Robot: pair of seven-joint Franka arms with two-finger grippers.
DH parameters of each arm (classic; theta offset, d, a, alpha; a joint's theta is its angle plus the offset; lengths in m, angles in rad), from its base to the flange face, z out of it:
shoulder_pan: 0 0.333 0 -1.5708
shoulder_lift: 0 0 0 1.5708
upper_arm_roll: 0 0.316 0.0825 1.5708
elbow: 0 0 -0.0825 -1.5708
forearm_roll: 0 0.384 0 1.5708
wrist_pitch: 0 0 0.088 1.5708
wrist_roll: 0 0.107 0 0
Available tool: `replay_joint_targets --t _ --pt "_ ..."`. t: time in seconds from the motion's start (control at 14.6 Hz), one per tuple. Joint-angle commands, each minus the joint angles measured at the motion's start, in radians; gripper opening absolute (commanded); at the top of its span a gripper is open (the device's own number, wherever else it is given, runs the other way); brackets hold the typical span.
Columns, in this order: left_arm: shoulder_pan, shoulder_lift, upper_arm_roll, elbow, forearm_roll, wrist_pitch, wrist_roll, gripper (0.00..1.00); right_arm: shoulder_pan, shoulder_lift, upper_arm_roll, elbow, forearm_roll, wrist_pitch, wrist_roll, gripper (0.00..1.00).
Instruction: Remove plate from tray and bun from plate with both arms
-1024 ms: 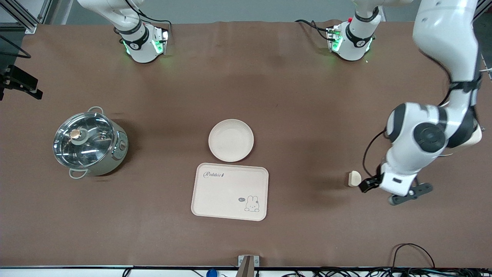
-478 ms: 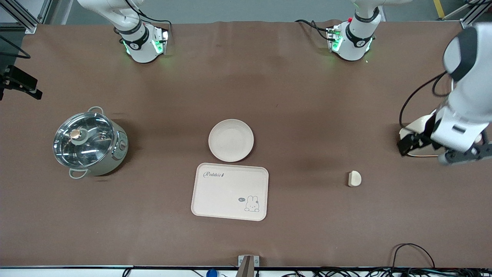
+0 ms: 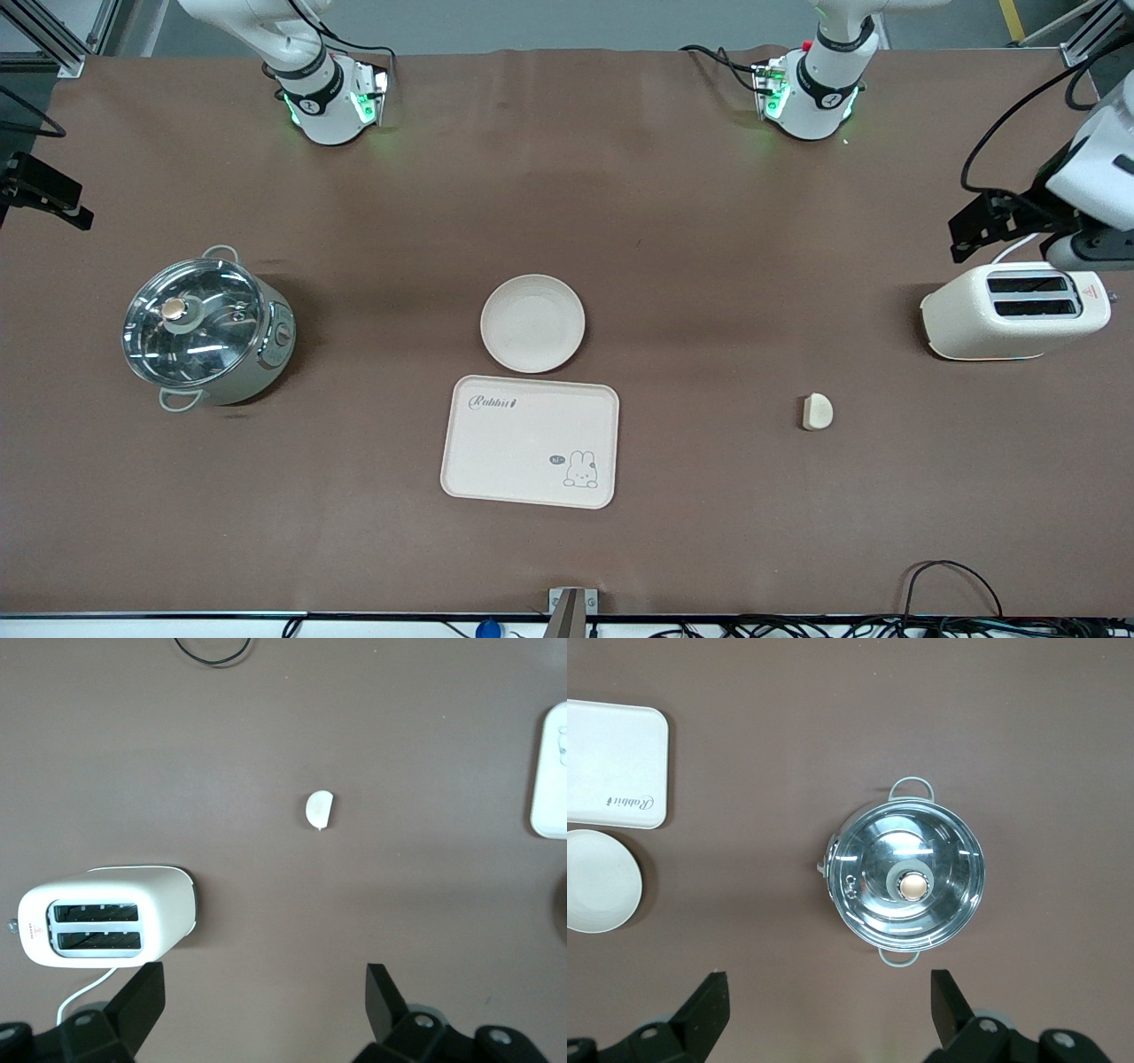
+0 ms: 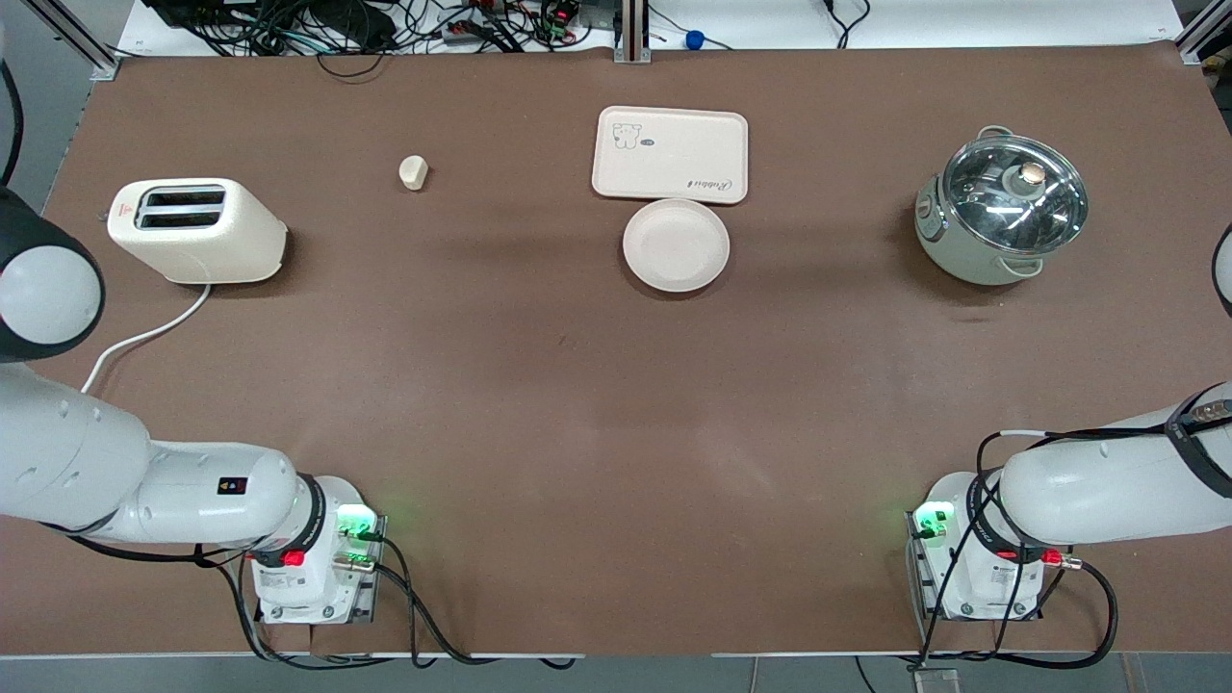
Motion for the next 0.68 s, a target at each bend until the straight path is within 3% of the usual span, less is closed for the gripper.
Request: replay_joint_targets --t 0.0,0.61 --pt "-0.015 -0.077 0.030 -0.050 -0.036 -0.069 0.042 1.00 -0.005 -0.033 0.003 -0.038 -0.001 0.006 0.011 1.00" --pt "-0.003 -0.084 0.021 -0.059 -0.043 -0.077 0.038 1.00 -0.013 -0.031 0.003 -0.037 -0.001 0.008 0.005 1.00"
